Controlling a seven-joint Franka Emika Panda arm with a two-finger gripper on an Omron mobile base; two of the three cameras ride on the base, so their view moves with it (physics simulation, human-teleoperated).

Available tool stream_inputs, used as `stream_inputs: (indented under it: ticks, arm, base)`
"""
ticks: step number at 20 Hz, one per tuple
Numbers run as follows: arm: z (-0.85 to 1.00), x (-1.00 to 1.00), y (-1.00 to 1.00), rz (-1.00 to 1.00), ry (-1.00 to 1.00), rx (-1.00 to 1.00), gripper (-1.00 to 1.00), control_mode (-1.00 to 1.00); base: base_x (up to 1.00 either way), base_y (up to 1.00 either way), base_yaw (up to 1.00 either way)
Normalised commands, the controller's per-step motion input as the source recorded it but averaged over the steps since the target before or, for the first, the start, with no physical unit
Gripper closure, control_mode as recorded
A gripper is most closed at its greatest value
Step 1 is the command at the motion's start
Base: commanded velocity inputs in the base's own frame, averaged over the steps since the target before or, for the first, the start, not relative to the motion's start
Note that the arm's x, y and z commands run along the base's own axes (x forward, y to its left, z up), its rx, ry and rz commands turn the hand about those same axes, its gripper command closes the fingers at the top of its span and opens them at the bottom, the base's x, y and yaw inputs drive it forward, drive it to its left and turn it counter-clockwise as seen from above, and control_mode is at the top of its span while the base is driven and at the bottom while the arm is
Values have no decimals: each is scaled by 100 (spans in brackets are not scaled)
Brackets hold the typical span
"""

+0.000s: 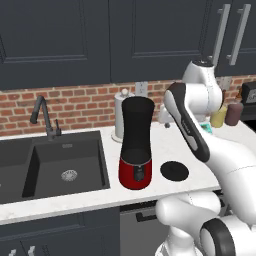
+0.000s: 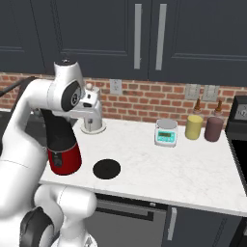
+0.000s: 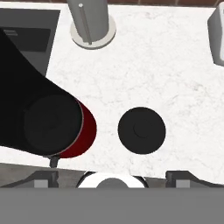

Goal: Close the lid blender by securely placing the lid on top.

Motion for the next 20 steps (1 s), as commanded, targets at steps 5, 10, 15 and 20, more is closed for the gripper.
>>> stream_inputs:
  ticks: [5,10,15,20]
  arm:
    - [-33,-16,-18,0,0,0,-100,-100]
    - [-41,-11,-18,0,1,0,-100,-100]
    - [-49,0,-10,0,4,-3,-100,-100]
    - [-57,0,-18,0,7,-4,-100,-100]
  base:
    - [0,0,0]
    - [0,0,0]
    - [0,0,0]
    - [0,0,0]
